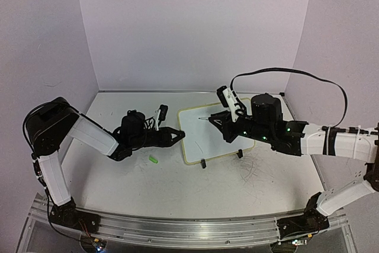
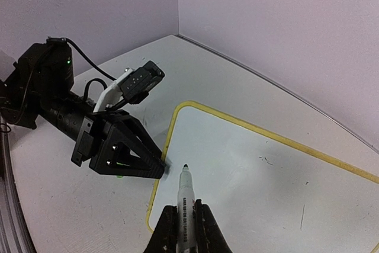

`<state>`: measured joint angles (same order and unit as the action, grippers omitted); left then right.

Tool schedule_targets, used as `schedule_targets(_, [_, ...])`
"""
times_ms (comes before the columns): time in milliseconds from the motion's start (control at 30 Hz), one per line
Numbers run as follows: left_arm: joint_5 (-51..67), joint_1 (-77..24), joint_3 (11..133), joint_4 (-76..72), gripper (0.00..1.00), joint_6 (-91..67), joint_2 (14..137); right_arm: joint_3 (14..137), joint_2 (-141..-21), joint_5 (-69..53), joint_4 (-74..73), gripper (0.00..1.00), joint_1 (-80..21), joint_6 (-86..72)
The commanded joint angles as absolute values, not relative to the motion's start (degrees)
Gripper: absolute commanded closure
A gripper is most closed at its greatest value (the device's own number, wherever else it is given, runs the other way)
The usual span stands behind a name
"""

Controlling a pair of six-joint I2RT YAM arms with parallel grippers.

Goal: Write a sentence on the whiteboard
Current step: Hold the whiteboard at the center of the board.

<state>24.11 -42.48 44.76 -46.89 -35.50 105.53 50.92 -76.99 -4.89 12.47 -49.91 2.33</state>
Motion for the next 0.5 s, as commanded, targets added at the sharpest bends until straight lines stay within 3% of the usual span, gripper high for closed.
schedule_targets(0, [25.44, -42.63, 47.54, -49.53, 0.71, -33.33, 106.43, 52.94, -76.34, -5.19, 14.77, 1.0, -50.1, 2.63])
schedule_targets(167, [25.6, -42.57, 47.64, -49.52, 0.71, -32.52, 106.82, 52.65, -76.56, -5.8, 14.94, 1.0, -50.11, 2.65])
schedule_targets(467, [26.33, -42.2, 47.41, -49.46, 0.88, -30.29, 107.21, 52.27, -76.32, -5.15, 14.94, 1.0, -50.11, 3.24])
